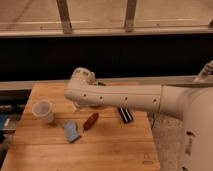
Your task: Wipe the white sponge on the table
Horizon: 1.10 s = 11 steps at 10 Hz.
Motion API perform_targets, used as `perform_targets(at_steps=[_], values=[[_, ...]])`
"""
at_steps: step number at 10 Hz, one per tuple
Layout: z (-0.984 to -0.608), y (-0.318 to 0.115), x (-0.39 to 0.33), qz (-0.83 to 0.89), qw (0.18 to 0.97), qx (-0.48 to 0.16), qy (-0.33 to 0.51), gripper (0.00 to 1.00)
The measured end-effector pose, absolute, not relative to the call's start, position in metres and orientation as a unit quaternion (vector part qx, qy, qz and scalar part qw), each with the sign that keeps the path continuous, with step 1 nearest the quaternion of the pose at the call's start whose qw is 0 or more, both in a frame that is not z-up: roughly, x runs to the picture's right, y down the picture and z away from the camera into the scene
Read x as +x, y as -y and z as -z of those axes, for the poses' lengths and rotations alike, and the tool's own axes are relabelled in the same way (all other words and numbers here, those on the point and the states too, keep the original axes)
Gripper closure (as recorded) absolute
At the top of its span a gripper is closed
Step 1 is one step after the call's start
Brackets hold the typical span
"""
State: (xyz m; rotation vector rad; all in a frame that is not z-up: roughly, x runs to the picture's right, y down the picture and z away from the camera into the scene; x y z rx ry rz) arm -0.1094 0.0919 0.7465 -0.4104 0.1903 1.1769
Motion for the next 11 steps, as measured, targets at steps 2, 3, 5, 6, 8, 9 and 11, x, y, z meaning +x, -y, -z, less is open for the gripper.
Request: perform_targets(at_steps=[2,3,5,6,8,9,11], values=[[-0.749,-0.094,-0.108,-0.547,0.808,-0.197,-0.092,0.3],[-0.751,-0.097,-0.112,-0.541,0.811,-0.201,-0.092,0.3],[-0.758,-0.105,-0.141,-0.517,0.823,-0.219,-0.081,0.3],[-0.759,-0.11,-0.159,-0.505,0.829,-0.228,-0.077,0.3],[-0.758,-0.125,-0.186,-0.478,0.841,-0.241,-0.073,0.3],[-0.76,-0.134,-0.193,-0.469,0.844,-0.25,-0.073,0.3],[-0.773,-0.154,-0.198,-0.459,0.844,-0.267,-0.083,0.3]])
